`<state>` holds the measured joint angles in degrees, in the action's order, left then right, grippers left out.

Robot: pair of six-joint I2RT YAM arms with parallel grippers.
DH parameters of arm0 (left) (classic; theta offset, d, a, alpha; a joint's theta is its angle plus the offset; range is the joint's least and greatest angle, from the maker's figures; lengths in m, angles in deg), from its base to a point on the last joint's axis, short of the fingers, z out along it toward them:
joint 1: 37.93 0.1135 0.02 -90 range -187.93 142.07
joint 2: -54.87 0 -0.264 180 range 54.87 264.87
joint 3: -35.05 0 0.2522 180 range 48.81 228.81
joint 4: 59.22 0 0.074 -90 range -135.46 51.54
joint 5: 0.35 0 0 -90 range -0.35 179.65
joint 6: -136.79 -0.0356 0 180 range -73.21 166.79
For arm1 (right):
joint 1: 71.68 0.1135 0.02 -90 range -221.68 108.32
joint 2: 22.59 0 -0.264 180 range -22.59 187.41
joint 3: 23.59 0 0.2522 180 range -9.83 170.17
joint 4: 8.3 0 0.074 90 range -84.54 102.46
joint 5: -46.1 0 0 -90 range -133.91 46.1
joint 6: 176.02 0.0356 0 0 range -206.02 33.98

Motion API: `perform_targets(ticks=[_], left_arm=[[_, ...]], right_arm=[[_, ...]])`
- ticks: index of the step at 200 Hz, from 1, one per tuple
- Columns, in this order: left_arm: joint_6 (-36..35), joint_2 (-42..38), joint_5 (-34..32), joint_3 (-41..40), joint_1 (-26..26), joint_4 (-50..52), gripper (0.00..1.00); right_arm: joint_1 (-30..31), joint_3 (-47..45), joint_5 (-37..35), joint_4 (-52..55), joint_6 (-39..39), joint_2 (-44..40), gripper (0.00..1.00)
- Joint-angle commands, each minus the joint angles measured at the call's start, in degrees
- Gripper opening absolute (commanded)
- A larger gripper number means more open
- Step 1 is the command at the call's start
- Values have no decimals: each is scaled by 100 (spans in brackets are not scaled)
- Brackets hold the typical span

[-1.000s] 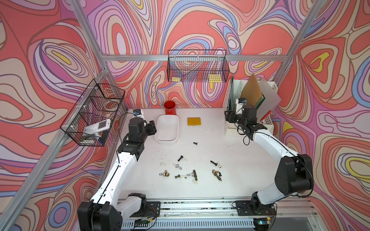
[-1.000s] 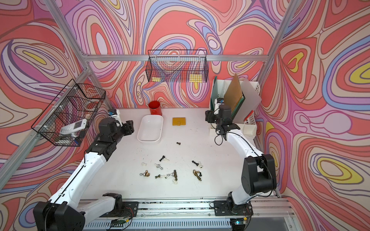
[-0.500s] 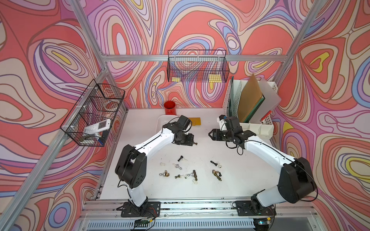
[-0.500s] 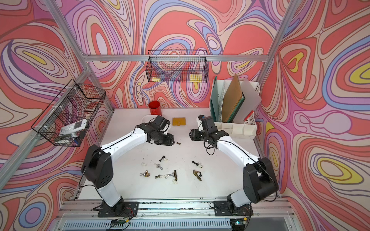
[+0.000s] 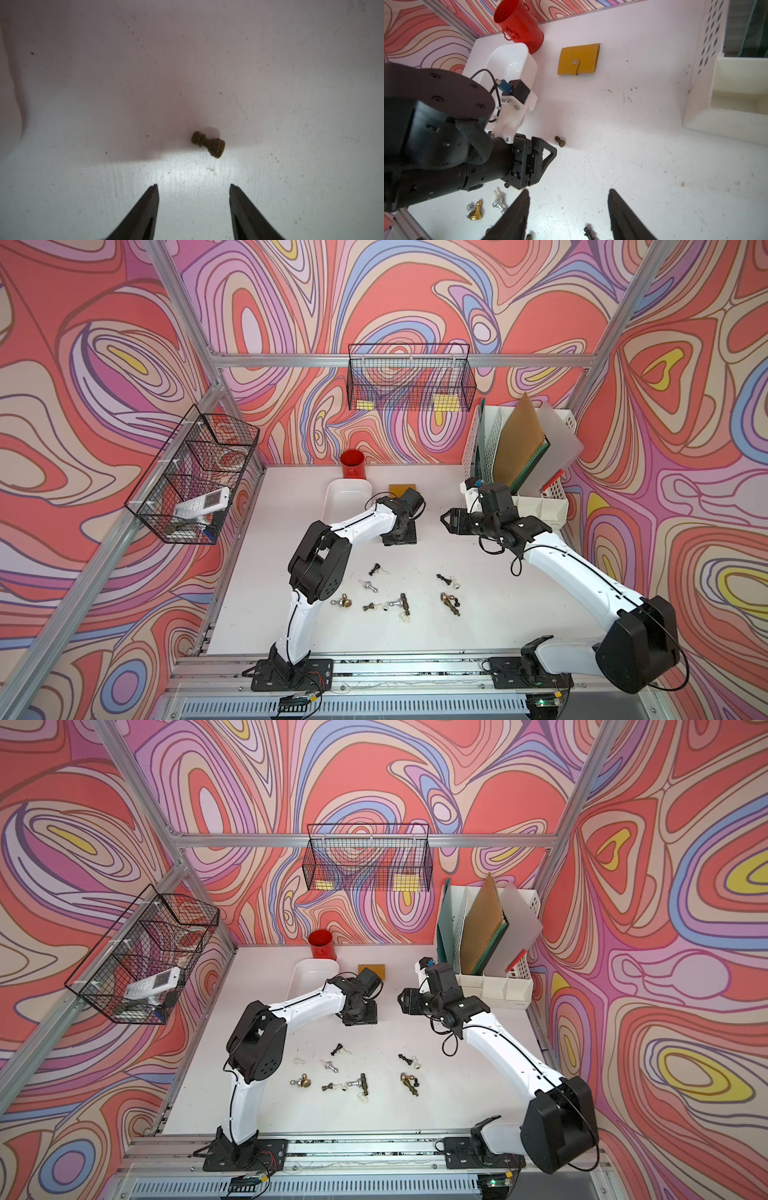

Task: Put the chess pieces into the storage box
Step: Pick up the chess piece at the center of the board.

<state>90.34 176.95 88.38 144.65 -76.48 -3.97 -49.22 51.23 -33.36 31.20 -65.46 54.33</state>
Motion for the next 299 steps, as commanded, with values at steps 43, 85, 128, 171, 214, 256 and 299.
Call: perform_targets(ticks=[43, 85, 128, 171, 214, 256, 299], left_arm=[[119, 483, 109, 398, -30, 35, 56], [-88, 751, 23, 716, -30, 157, 55], [-306, 1018, 26, 994, -68, 400, 49], [-705, 1141, -156, 1005, -74, 660, 43], [-1262, 1399, 67, 1295, -74, 912, 43], [-1547, 1573, 84, 1473, -74, 1105, 42], [-1785, 1700, 83, 1460, -74, 1107, 46]], right_arm=[[-5, -359, 596, -136, 112, 79, 60], [-5, -514, 659, -225, 216, 45, 60], [-5, -608, 554, -235, 246, -104, 60], [-5, -709, 497, -342, 254, -118, 60], [-5, -674, 597, -367, 263, -1, 61], [-5, -675, 597, -318, 261, -12, 60], [-5, -723, 602, -324, 286, -29, 60]])
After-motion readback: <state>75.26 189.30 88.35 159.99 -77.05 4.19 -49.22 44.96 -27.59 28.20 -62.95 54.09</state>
